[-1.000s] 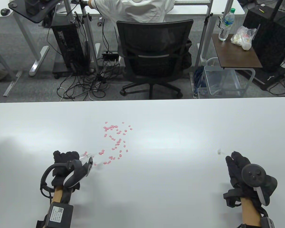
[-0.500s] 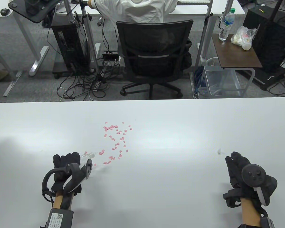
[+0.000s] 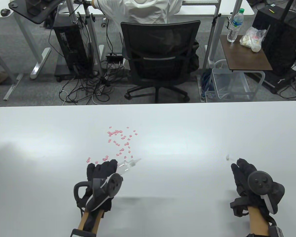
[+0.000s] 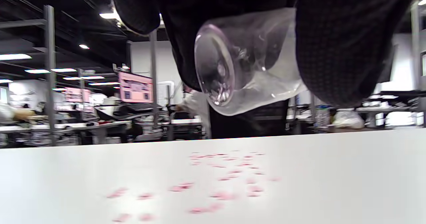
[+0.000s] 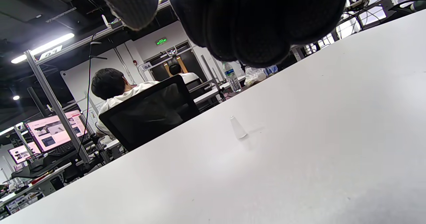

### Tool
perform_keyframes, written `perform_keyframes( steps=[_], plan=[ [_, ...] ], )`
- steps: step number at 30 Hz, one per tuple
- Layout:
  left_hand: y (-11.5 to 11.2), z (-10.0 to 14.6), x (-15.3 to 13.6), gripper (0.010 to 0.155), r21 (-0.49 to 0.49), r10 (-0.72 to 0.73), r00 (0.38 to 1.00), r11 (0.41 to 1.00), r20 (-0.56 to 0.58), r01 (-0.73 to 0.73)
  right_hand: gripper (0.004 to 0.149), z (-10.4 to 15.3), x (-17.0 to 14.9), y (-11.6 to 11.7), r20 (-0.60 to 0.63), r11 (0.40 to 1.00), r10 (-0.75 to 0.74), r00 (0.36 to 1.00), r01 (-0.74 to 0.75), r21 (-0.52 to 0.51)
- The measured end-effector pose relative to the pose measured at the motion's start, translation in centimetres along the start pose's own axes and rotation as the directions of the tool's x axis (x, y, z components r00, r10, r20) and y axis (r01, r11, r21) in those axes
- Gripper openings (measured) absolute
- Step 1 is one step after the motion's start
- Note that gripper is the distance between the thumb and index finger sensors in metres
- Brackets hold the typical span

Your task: Squeeze empty conical bottle to blow paper scraps with air puff

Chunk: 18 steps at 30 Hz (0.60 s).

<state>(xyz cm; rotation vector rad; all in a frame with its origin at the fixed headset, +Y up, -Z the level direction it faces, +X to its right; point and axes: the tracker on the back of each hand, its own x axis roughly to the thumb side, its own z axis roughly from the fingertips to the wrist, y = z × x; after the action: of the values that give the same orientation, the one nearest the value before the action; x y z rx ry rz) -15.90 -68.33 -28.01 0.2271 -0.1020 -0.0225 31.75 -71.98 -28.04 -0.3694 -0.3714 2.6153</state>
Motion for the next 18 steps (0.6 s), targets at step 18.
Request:
perform_keyframes(
  steps=[18],
  plan=[
    [-2.8,2.2,1.7,0.074,0.018,0.108,0.983,0.994,0.148,-0.112,0.045,0.3,2.5,-0.2,0.064,0.998,0.063,0.996,-0.061,-0.033]
  ],
)
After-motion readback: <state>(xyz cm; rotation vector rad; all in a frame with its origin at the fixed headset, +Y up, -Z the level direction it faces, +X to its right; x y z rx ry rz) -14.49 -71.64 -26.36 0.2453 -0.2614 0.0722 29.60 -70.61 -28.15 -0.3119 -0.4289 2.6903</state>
